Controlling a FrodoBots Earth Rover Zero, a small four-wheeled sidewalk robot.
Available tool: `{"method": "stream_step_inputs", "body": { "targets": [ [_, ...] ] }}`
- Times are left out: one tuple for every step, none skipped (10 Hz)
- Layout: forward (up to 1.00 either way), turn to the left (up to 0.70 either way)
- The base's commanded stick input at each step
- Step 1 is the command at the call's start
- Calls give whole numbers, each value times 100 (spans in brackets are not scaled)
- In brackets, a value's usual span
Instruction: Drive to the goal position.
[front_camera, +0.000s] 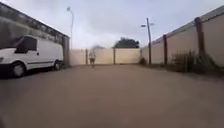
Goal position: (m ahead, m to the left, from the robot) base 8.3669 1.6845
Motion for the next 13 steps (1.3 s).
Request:
{"method": "stream_step_inputs", "body": {
  "targets": [
    [50, 0],
    [50, 0],
    [50, 0],
    [50, 0],
    [50, 0],
    [50, 0],
    [50, 0],
    [50, 0],
    [50, 0],
    [50, 0],
    [50, 0],
    [50, 0],
    [50, 0]
  ]
}}
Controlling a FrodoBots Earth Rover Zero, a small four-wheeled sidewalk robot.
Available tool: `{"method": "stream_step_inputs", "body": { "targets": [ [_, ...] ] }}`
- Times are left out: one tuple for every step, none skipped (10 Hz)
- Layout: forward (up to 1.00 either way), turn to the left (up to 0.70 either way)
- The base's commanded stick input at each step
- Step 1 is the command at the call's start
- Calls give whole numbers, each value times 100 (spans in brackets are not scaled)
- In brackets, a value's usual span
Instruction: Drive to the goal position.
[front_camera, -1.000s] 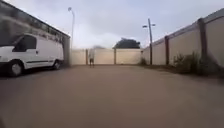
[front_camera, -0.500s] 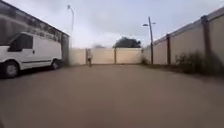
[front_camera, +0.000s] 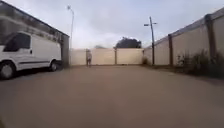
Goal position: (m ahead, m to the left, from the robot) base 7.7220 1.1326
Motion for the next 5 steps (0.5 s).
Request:
{"method": "stream_step_inputs", "body": {
  "targets": [
    [50, 0],
    [50, 0],
    [50, 0],
    [50, 0],
    [50, 0]
  ]
}}
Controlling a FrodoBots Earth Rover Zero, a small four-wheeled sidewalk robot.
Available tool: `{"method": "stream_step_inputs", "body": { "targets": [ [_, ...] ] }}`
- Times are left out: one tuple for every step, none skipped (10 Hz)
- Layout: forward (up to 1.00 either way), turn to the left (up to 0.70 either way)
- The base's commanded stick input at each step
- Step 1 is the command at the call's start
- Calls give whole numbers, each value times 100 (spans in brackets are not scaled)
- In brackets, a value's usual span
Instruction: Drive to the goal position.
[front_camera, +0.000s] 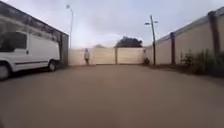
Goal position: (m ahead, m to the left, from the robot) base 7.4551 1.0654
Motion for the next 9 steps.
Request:
{"method": "stream_step_inputs", "body": {
  "targets": [
    [50, 0],
    [50, 0],
    [50, 0],
    [50, 0],
    [50, 0],
    [50, 0],
    [50, 0],
    [50, 0],
    [50, 0]
  ]
}}
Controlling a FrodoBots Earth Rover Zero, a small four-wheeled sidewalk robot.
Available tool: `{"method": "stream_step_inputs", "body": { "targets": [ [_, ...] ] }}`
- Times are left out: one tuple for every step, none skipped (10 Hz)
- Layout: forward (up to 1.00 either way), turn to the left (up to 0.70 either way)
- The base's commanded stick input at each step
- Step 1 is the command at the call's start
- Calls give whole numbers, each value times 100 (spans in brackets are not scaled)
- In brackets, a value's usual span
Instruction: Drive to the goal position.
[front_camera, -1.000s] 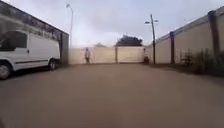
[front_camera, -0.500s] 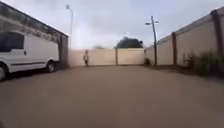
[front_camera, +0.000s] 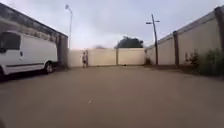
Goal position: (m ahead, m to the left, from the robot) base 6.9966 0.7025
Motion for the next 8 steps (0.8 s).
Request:
{"method": "stream_step_inputs", "body": {
  "targets": [
    [50, 0],
    [50, 0],
    [50, 0],
    [50, 0],
    [50, 0],
    [50, 0],
    [50, 0],
    [50, 0]
  ]
}}
